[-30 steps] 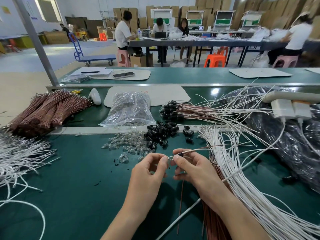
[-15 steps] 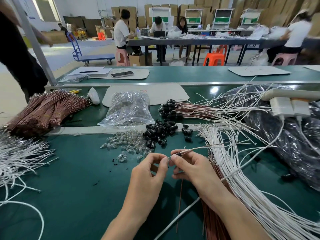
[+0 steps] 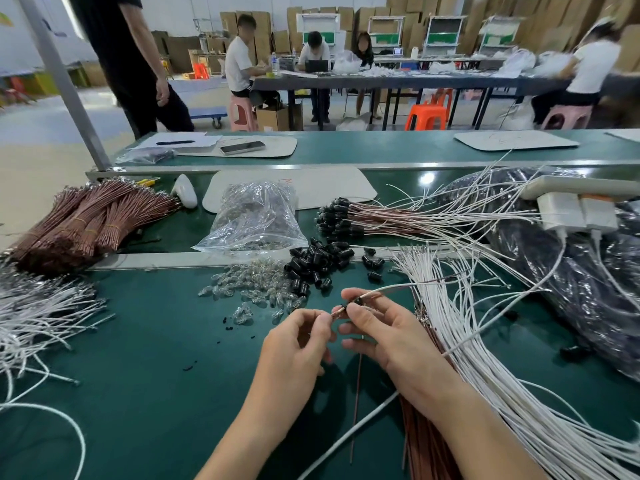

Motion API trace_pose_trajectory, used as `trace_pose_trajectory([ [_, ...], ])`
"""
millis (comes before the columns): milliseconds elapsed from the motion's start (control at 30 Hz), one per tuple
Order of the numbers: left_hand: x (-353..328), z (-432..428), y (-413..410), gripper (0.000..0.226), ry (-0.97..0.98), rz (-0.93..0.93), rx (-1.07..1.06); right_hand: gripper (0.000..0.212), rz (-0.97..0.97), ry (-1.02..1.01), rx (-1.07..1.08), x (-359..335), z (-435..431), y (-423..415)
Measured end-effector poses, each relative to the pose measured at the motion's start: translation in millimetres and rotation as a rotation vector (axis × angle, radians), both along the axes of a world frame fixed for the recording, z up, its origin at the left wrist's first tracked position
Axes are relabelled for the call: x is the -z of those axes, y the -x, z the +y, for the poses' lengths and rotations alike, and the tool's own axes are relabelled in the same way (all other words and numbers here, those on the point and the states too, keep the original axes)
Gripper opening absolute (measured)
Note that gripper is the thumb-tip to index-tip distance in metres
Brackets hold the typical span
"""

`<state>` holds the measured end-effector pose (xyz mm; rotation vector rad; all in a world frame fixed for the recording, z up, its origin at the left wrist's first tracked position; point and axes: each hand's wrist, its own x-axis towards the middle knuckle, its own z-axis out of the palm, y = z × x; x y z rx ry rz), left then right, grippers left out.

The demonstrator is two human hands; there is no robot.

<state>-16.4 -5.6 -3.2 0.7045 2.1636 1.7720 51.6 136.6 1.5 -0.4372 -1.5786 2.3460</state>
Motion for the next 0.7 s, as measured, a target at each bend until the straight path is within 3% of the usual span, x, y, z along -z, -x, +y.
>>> trace_pose_trajectory([
  [233,-0.1,0.4,3.8,0.019,-0.032,-0.094,0.029,0.027,0.015,-0.064,0.006,1.8,-3.1,1.6],
  [700,1.6,1.1,1.5,0.012,-0.031,-0.046,0.012,0.022,0.017,-0.289,0.089,3.0,-5.9,2.6],
])
